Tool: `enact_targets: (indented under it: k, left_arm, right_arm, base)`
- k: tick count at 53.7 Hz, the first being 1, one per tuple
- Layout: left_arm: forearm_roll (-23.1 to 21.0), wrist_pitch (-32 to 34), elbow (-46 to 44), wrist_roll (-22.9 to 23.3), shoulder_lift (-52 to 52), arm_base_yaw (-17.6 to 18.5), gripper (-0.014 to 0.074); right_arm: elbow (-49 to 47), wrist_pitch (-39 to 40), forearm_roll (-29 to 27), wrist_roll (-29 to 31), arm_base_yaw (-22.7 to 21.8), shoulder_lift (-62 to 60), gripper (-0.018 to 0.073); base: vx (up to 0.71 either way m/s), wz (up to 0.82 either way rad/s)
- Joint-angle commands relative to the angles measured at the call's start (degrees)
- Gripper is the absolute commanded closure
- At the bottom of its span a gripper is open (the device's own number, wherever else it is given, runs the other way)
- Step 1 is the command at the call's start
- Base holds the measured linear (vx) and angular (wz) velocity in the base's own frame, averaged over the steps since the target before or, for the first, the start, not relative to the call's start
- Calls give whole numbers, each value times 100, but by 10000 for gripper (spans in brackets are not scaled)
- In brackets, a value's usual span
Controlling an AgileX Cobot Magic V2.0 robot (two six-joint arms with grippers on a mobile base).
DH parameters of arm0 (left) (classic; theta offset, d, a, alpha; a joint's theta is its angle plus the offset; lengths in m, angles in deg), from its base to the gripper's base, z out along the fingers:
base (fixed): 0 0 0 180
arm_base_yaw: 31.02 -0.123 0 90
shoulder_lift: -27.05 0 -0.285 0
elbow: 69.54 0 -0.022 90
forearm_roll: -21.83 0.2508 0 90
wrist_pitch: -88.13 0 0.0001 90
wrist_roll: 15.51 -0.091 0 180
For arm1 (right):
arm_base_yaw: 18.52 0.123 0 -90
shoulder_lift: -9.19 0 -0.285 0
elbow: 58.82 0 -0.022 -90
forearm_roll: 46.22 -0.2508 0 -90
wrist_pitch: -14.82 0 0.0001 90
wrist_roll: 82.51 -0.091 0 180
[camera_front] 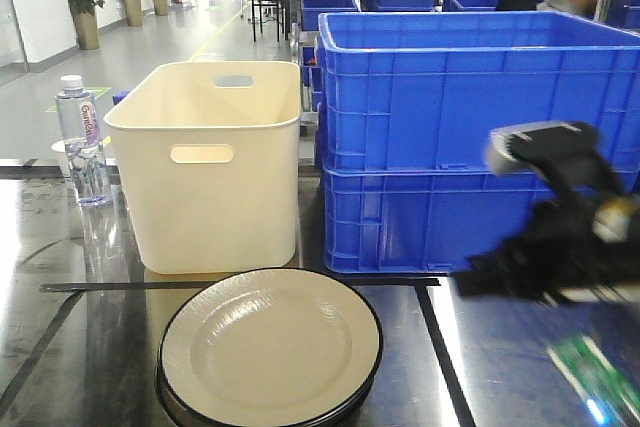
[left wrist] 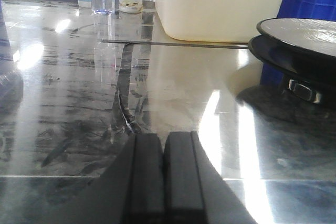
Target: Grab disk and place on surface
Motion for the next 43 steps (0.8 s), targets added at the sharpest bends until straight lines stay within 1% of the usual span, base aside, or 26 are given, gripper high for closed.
enact_targets:
  k: [1, 5, 11, 15, 19, 24, 29, 35, 43]
  left_arm:
    - [-11, 451, -147, 8, 87, 49, 603]
    - [-11, 451, -147, 8, 87, 49, 603]
    - [-11, 451, -147, 8, 87, 49, 603]
    - [-11, 451, -147, 8, 87, 49, 603]
    - [-11, 451, -147, 8, 87, 49, 603]
    - [-11, 451, -147, 8, 87, 49, 603]
    - [-11, 451, -147, 8, 87, 49, 603]
    - [-11, 451, -147, 8, 87, 49, 603]
    - [-11, 451, -147, 8, 87, 49, 603]
  right_arm:
    - [1180, 1909, 429, -19, -281, -1057, 567]
    - [2161, 2589, 435, -19, -692, -1758, 567]
    - [3574, 3217, 429, -263, -1418, -2873, 567]
    - [4348, 3386, 429, -472, -1797, -3659, 567]
    - [5119, 3394, 429, -510, -2040, -4445, 567]
    - [5915, 3388, 435, -510, -2146, -5318, 567]
    - [6393, 3330, 470, -510, -2130, -6169, 567]
    - [6409, 2788, 647, -429, -2038, -6711, 567]
    - [6426, 2520, 647, -426, -2029, -6775, 567]
  base:
    - [0, 0]
    - [0, 0]
    - [0, 0]
    - [0, 0]
    - [0, 0]
    - [0, 0]
    - [0, 0]
    - [0, 0]
    - [0, 0]
